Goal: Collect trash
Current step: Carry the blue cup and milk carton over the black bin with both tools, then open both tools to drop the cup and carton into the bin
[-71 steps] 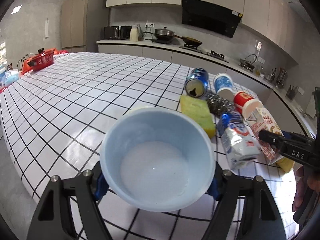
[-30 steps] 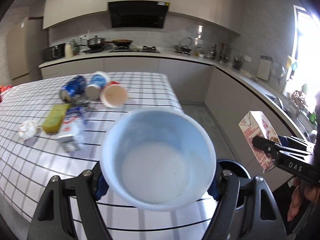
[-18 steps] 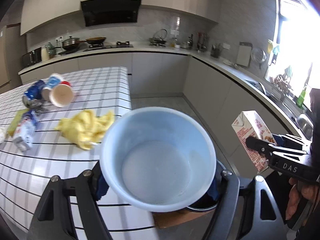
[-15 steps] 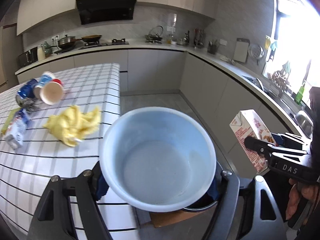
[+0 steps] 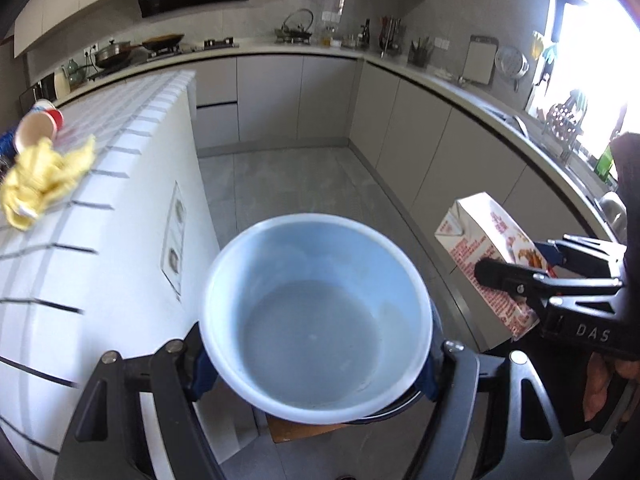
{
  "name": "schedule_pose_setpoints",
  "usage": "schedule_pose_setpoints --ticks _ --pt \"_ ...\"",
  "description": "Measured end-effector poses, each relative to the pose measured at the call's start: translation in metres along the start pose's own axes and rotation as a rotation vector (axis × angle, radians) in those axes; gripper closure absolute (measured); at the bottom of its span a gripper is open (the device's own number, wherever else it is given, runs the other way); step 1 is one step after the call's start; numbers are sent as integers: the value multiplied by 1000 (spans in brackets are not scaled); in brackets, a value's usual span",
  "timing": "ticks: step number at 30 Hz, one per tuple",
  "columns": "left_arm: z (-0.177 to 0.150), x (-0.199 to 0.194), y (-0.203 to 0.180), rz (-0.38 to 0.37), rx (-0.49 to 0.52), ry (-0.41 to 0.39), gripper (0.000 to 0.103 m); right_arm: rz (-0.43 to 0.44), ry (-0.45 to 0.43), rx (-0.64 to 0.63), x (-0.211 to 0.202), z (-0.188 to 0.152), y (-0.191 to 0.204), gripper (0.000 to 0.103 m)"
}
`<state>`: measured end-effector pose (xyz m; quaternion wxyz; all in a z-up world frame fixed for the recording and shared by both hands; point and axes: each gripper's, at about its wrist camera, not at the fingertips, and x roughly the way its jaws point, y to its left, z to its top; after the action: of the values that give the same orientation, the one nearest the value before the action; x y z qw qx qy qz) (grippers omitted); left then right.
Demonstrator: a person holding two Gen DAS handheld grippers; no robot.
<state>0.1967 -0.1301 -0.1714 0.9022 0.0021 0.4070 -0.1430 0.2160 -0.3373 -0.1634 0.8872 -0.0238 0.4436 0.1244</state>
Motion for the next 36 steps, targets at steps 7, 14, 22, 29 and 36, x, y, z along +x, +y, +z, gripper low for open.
schedule_pose_setpoints --ticks 7,14,22,29,36 --pt "-6 22 -10 25 -31 32 26 62 20 -30 31 11 -13 53" --pt "-7 28 -10 40 -63 39 26 89 23 -55 38 14 -18 53" --pt "-11 44 -6 8 -82 78 25 128 66 -66 52 5 -21 52" --pt "-31 54 13 130 -72 131 0 82 95 -47 69 -4 -48 12" --pt "-31 56 2 107 -63 135 1 65 83 -10 63 -2 -58 12"
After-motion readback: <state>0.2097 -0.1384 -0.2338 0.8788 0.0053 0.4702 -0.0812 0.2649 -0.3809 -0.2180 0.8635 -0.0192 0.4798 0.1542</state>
